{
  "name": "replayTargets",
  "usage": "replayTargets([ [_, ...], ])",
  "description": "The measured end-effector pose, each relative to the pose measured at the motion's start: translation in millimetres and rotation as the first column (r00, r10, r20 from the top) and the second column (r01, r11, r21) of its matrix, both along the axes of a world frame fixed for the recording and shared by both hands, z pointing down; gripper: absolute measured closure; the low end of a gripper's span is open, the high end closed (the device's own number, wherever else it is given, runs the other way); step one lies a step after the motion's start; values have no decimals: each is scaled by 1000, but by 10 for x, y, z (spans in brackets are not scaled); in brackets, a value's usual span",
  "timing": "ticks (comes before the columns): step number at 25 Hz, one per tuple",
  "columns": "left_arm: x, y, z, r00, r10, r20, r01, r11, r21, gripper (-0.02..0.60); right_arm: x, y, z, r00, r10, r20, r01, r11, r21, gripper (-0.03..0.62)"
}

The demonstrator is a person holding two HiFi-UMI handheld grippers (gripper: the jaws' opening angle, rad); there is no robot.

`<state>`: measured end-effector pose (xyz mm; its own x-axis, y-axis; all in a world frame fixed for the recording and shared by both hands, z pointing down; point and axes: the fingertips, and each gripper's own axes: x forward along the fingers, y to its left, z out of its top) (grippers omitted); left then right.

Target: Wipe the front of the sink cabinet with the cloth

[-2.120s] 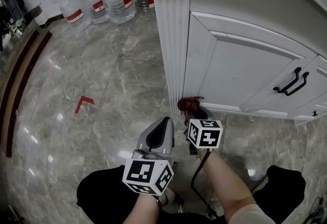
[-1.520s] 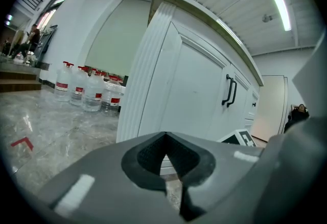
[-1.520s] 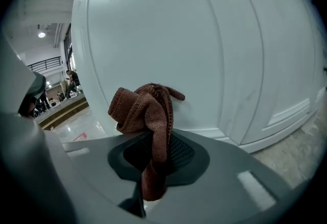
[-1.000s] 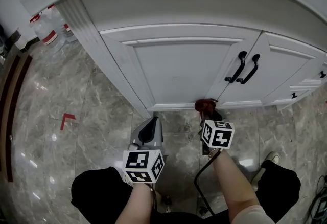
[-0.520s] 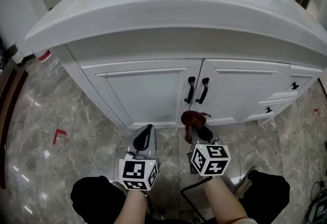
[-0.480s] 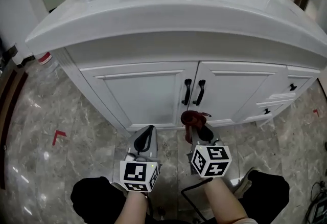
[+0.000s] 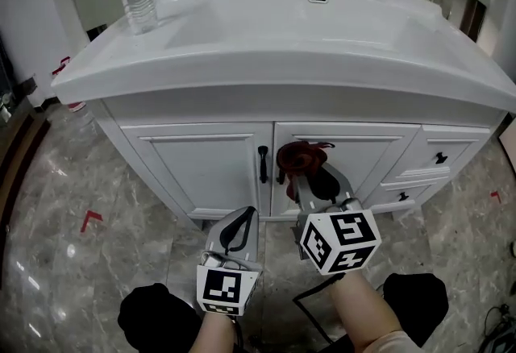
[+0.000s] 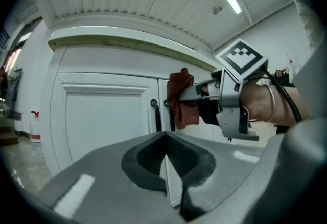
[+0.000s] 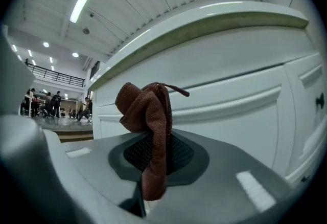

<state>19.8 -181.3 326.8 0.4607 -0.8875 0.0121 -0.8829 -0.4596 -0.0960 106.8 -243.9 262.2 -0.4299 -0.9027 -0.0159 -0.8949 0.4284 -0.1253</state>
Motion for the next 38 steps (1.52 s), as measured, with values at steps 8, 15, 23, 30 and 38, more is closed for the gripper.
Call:
replayTargets([
  [8,248,45,10,998,-5,-62,3,999,-34,581,-167,-140,-351,995,-89,-54,91,995,44,516],
  [15,536,123,-9,999,46,-27,-46,999,-14,581,280,-130,-322,998,-49,-28,50,998,43,516],
  [23,810,152,15,994,60,-86,-62,998,-20,581,1034,-119,-307,997,68,-39,-67,997,42,516],
  [30,1080,239,73,995,64,-82,-67,997,-32,581,1773,-81,-304,986,165,-18,-164,986,20,516],
  [38,1194,310,110,995,56,-80,-60,997,-40,581,2377,-31,-239,965,262,22,-262,965,-21,516],
])
